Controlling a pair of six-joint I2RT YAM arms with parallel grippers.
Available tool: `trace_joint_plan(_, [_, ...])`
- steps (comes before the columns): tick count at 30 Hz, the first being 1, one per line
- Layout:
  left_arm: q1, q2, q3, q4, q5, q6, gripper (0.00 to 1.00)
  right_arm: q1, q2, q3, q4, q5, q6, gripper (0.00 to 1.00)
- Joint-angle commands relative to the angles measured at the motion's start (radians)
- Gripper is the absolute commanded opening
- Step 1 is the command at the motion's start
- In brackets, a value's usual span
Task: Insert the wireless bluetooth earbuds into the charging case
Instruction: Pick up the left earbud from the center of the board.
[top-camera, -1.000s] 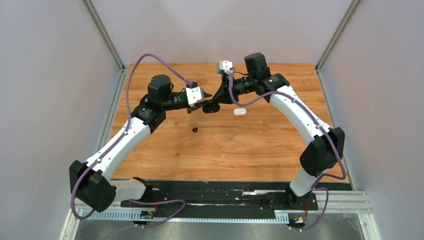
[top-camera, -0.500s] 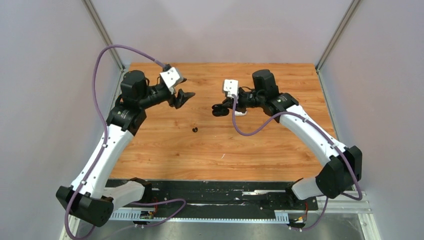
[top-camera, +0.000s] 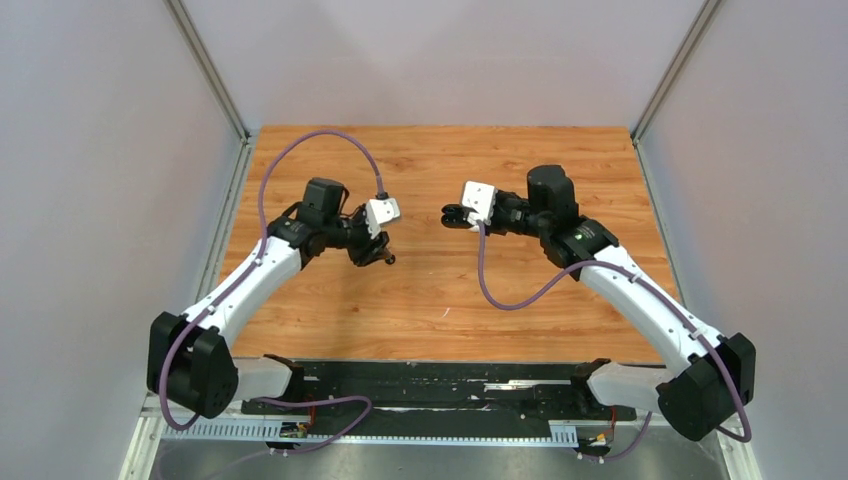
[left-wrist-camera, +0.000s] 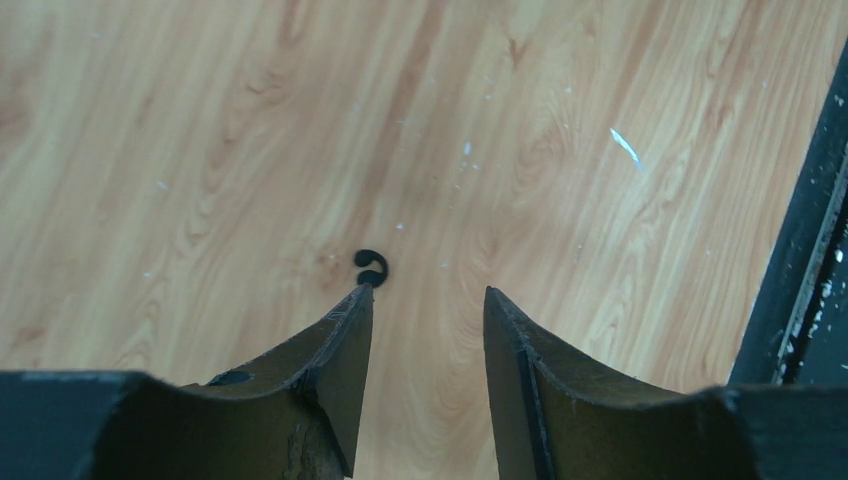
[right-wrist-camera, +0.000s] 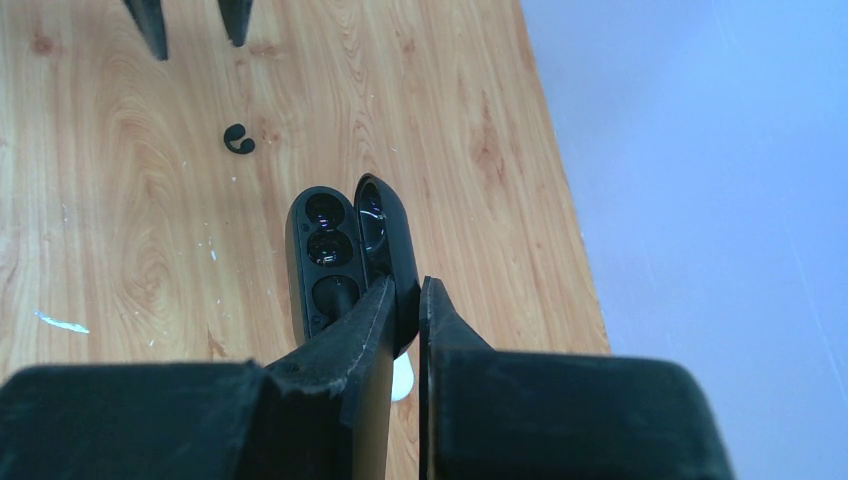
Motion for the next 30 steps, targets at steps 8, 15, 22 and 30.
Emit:
trace_joint_plan(8, [-0.058, 0.091, -0.054, 0.049, 0.034, 0.135, 0.39, 0.008, -0.082, -0.076, 0.147, 0.061, 0.035, 0.00])
trace_joint_plan(15, [-0.062, 0.139, -0.098, -0.005, 0.072, 0.396, 0.62, 0.008, -0.063, -0.045, 0.146, 0.087, 0.073, 0.00])
trace_joint_plan(22, [-0.067, 0.185, -0.153, 0.081, -0.009, 0.441, 0.65, 0.008, -0.059, -0.021, 0.146, 0.095, 0.107, 0.00])
trace_joint_plan(30, [-0.071, 0.238, -0.155, 0.184, -0.142, 0.414, 0.64, 0.008, -0.053, -0.010, 0.146, 0.087, 0.160, 0.00])
